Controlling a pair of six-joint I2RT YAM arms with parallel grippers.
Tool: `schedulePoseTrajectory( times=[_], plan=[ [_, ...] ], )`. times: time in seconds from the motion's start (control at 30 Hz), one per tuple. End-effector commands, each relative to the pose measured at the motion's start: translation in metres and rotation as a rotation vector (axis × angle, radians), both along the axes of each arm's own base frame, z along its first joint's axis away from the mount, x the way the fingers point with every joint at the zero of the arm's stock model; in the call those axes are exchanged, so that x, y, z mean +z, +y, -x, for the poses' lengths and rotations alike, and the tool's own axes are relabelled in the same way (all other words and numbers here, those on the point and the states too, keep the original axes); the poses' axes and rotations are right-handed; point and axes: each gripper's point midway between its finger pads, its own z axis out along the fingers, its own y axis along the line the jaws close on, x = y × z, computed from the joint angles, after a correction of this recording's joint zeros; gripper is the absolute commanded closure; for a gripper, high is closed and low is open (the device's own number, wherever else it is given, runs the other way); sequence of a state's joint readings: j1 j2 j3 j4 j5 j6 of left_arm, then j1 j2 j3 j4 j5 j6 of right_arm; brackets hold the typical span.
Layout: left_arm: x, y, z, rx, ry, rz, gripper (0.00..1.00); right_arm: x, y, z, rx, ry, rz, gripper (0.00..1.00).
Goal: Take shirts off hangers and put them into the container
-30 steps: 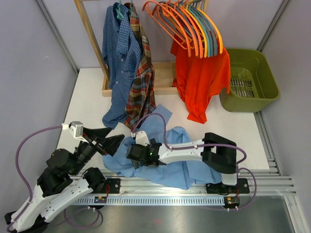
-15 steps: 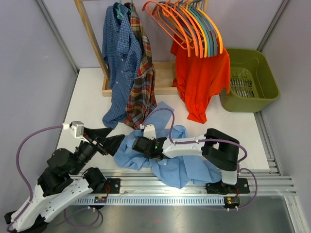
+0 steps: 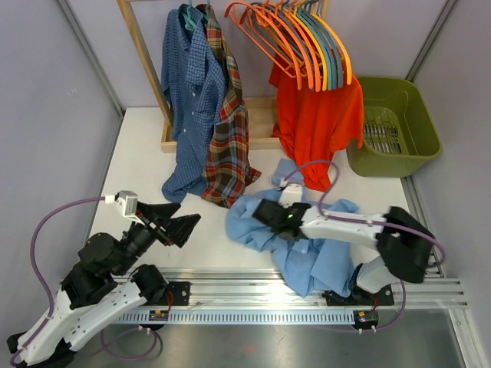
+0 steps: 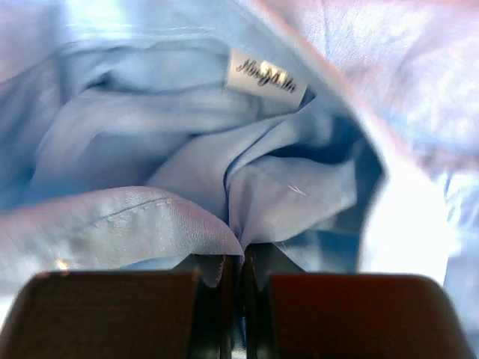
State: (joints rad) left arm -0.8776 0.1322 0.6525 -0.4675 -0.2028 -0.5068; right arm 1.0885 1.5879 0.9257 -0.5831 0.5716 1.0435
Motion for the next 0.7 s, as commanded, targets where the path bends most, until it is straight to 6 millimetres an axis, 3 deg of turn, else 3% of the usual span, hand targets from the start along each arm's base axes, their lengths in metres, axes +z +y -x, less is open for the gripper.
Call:
schedulePoseTrajectory(
  times=[0.0,0.07,0.2,0.23,0.33,0.47,0.67],
  plan=[
    [0.005,-0.013,0.002,-0.054,-0.005,0.015,0.01,0.068,-0.079,-0.028,-0.237,-0.183,-0.013,1.00],
    [0.004,-0.015,0.002,-0.062,-0.002,0.016,0.01,0.106,-0.106,-0.034,-0.308,-0.291,-0.054,1.00],
    [0.004,-0.019,0.001,-0.072,-0.004,0.023,0.01,0.152,-0.165,-0.040,-0.462,-0.420,-0.034,1.00],
    [0.004,-0.022,0.001,-0.081,-0.005,0.024,0.01,0.158,-0.185,-0.043,-0.511,-0.431,-0.001,1.00],
    [0.004,-0.028,0.000,-0.099,0.000,0.019,0.01,0.177,-0.209,-0.044,-0.580,-0.472,0.007,1.00],
    [0.007,-0.031,0.001,-0.114,0.000,0.016,0.01,0.197,-0.260,-0.040,-0.766,-0.529,0.054,1.00],
    [0.007,-0.037,0.002,-0.139,-0.005,0.011,0.01,0.230,-0.306,-0.050,-0.890,-0.626,0.026,1.00]
  ],
)
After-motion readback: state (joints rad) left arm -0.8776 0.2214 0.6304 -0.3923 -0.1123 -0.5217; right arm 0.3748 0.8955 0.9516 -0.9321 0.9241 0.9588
